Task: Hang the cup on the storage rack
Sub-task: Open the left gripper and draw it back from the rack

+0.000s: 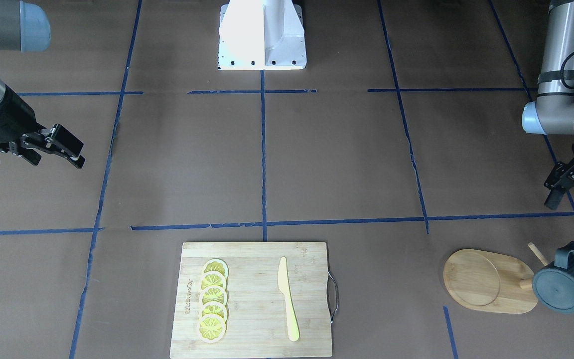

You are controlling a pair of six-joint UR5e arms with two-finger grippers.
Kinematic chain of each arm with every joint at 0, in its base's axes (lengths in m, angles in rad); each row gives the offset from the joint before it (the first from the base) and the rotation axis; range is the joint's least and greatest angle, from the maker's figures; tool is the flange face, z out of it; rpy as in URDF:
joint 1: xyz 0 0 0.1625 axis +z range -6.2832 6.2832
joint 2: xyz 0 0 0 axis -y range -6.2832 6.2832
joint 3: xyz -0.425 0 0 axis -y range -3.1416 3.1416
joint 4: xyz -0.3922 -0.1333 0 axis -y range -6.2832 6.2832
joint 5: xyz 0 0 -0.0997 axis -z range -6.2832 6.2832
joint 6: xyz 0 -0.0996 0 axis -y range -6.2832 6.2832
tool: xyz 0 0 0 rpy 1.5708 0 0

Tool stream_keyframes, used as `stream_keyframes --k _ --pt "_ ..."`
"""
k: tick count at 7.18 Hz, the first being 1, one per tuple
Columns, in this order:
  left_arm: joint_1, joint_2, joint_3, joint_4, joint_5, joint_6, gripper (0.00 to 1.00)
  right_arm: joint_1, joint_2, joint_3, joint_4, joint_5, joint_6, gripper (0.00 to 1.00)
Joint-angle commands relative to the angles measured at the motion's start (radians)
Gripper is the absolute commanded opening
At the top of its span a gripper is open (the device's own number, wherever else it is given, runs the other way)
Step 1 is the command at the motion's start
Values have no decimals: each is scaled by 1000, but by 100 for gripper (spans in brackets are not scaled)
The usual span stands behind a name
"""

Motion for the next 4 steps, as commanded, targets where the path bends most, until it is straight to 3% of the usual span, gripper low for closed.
stream_keyframes --k 1,4 --pt "-6 63 -3 10 -32 411 100 -14 0 0 1 0 1 99" --pt "-67 110 0 194 -33 1012 100 -9 -38 34 1 0 -13 99"
